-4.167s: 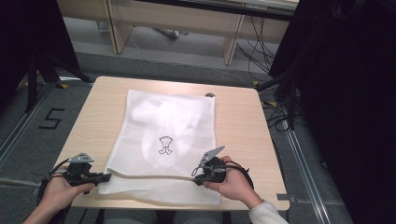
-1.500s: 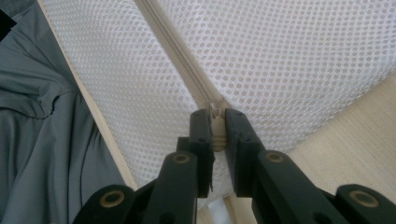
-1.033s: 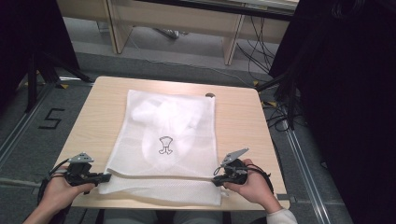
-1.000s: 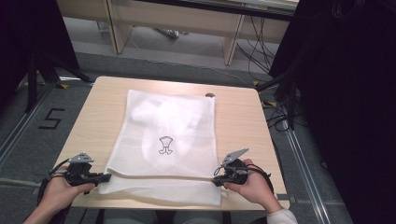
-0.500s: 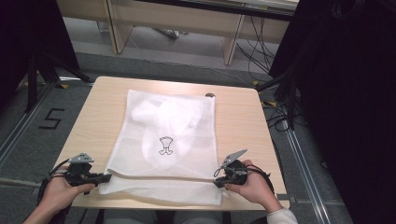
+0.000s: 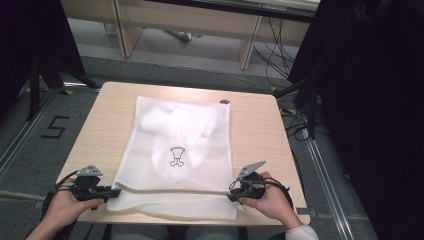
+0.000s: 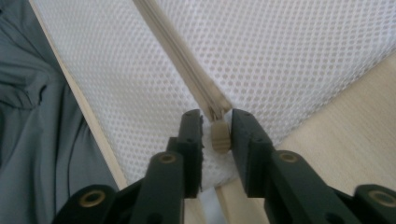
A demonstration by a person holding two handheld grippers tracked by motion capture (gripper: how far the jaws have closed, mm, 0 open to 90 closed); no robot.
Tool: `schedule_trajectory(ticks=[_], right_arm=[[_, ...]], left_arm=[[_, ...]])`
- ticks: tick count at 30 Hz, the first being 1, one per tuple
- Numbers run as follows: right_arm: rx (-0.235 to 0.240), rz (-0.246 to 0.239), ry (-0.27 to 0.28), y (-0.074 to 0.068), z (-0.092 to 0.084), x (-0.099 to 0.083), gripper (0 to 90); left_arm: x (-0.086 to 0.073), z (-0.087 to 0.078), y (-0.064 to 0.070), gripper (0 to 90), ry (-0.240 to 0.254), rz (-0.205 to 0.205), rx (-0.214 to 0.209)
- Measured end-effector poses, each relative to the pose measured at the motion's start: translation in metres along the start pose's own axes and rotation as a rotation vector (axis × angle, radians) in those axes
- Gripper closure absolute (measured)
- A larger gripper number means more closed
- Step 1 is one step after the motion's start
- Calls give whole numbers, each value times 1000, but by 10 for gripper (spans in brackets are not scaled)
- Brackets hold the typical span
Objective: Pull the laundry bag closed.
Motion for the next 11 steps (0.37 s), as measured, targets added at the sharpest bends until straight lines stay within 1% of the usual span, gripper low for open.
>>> schedule_trajectory(ticks=[1, 2, 3, 4, 5, 6, 7, 8, 9, 10, 11], right_arm=[[8, 0, 33, 2, 0, 0, 686], [-4, 22, 54, 2, -2, 0, 681], [-11, 35, 85, 3, -4, 0, 669], [-25, 48, 140, 5, -4, 1, 645], [-41, 66, 189, 7, -6, 1, 621], [-64, 79, 197, 11, -10, 1, 606], [-83, 108, 248, 13, -11, 1, 595], [-106, 124, 250, 16, -15, 0, 587], [-119, 150, 291, 17, -15, 0, 576], [-128, 169, 274, 20, -18, -1, 571], [-139, 201, 283, 23, -19, -3, 570]], left_arm=[[1, -1, -1, 614, 17, 10, -5], [2, -1, -1, 559, 49, 10, 4], [3, -1, -1, 498, 72, 22, 14], [4, -3, -2, 443, 85, 44, 18], [5, -4, -3, 402, 120, 54, 21], [6, -3, -2, 364, 168, 38, 28], [7, -5, -3, 334, 164, 59, 35], [8, -6, -3, 314, 176, 72, 41], [9, -7, -4, 302, 179, 80, 41], [9, -7, -3, 301, 187, 81, 45], [9, -5, -1, 311, 217, 61, 36]])
Point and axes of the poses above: each handheld gripper's, and its own axes: z roughly forward along the jaws, x roughly out of its top, y roughly to its right, the point moved 2 cm from there along z, roughly forward along the jaws, and after that the axes turned 9 degrees about y, right-handed, at the moved point
